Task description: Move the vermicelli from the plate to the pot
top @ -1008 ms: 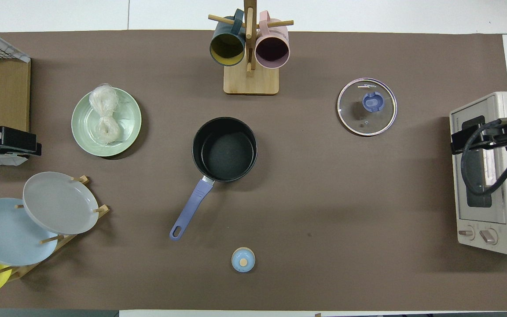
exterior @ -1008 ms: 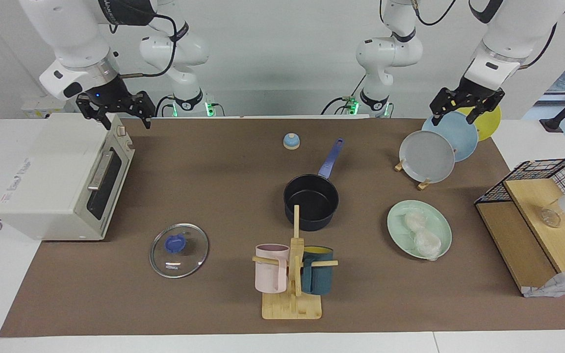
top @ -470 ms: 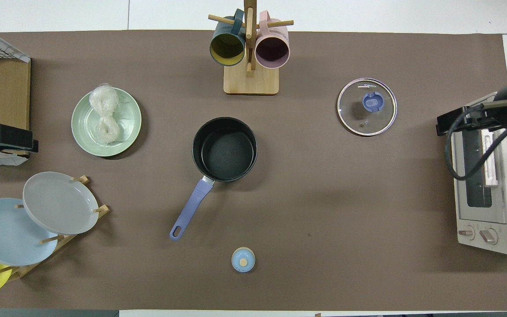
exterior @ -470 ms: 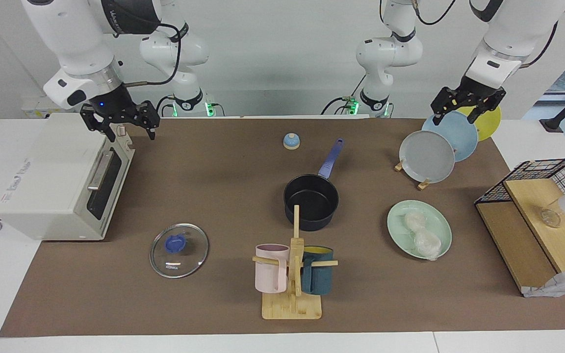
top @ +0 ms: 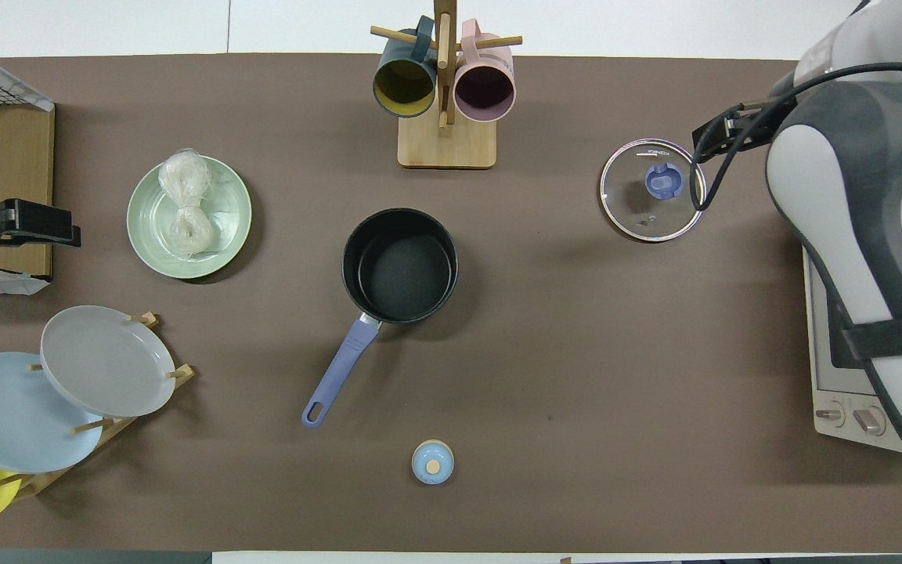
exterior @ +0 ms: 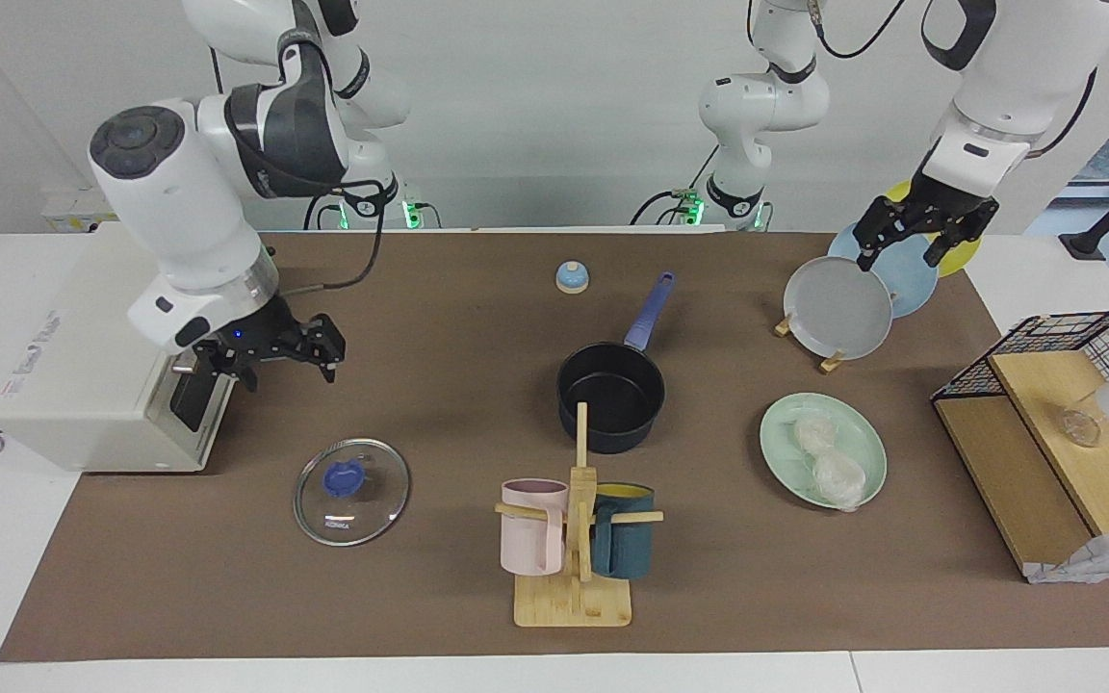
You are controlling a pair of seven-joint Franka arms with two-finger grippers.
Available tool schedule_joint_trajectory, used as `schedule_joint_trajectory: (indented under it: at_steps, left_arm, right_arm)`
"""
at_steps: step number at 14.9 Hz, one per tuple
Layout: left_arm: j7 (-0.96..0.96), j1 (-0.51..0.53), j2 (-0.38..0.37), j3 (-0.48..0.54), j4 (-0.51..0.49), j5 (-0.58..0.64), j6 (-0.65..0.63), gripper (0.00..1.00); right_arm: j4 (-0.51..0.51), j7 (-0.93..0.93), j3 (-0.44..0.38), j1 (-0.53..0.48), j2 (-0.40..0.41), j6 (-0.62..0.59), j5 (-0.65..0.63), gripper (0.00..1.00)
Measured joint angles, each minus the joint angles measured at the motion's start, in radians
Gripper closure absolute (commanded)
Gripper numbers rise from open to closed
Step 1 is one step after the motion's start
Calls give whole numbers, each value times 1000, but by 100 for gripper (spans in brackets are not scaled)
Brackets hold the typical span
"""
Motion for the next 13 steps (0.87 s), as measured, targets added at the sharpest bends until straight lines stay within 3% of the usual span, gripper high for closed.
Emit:
schedule_joint_trajectory:
  at_steps: [8, 13]
  left_arm:
    - [-1, -1, 305, -6, -8, -3, 271, 0]
    - [2, -17, 410, -14, -8, 0, 376, 0]
  right_arm:
    - [8, 0, 2, 25, 210, 233, -20, 0]
    - [-96, -7, 2, 24, 238, 344, -21, 0]
